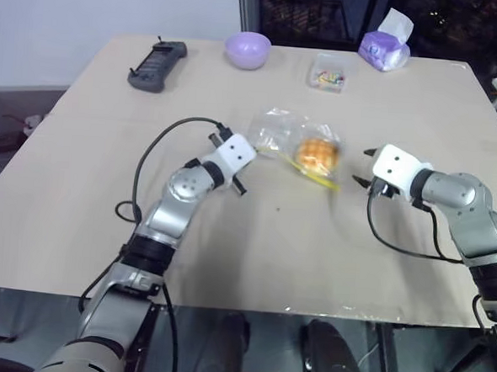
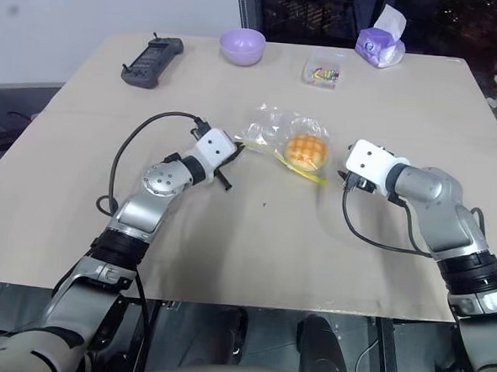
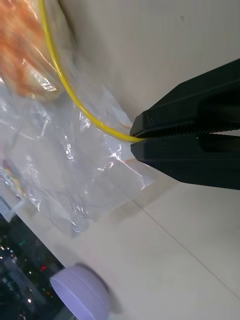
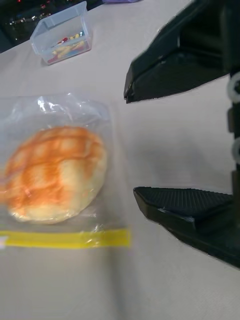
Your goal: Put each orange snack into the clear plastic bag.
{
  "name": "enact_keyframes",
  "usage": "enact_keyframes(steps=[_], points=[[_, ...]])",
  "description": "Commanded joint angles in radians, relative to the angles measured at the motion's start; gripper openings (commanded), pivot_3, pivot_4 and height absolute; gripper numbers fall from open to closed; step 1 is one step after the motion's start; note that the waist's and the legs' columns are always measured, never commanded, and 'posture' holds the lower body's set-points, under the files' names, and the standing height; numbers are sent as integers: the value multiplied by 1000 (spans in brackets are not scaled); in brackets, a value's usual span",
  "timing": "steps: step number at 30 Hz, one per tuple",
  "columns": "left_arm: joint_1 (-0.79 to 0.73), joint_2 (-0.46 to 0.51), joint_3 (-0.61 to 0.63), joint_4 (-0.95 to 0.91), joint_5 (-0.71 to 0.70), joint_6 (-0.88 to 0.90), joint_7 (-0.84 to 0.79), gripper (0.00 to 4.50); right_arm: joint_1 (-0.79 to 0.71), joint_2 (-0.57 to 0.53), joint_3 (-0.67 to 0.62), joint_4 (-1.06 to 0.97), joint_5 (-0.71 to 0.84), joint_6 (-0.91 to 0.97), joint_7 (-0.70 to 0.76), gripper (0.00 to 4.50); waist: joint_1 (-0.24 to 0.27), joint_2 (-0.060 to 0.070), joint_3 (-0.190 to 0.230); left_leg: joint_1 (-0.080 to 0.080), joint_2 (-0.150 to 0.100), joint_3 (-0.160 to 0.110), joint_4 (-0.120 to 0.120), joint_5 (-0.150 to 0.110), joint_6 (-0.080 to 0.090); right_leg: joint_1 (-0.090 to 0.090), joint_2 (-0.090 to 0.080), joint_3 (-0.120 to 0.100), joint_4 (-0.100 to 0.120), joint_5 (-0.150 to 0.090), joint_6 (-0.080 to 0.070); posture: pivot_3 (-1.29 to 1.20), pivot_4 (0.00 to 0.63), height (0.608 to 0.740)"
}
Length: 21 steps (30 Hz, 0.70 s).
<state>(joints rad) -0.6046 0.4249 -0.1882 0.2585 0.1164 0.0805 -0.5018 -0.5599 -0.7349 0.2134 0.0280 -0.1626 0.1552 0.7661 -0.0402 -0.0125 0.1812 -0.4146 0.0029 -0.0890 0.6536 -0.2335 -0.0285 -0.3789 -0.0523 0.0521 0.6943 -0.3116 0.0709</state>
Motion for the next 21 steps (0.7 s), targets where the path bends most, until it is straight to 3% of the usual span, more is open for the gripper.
enact_keyframes(steps=[1, 10, 21], points=[[2, -4, 9, -43, -9, -25, -16, 0, -2, 30, -35, -75, 55, 28, 23, 2726, -2, 0, 0, 0, 0, 0, 0, 0, 0, 0, 0, 0, 0, 0, 0, 0, 150, 740], [20, -20, 7, -68, -17, -26, -53, 0, -6, 200, 47, -95, 47, 47, -20, 2726, 1, 0, 0, 0, 0, 0, 0, 0, 0, 0, 0, 0, 0, 0, 0, 0, 150, 740], [44, -17, 16, -97, -17, -10, -67, 0, 50, 306, 53, -17, -88, -18, -262, 2726, -2, 0, 0, 0, 0, 0, 0, 2, -3, 0, 0, 0, 1, 0, 0, 0, 150, 740]])
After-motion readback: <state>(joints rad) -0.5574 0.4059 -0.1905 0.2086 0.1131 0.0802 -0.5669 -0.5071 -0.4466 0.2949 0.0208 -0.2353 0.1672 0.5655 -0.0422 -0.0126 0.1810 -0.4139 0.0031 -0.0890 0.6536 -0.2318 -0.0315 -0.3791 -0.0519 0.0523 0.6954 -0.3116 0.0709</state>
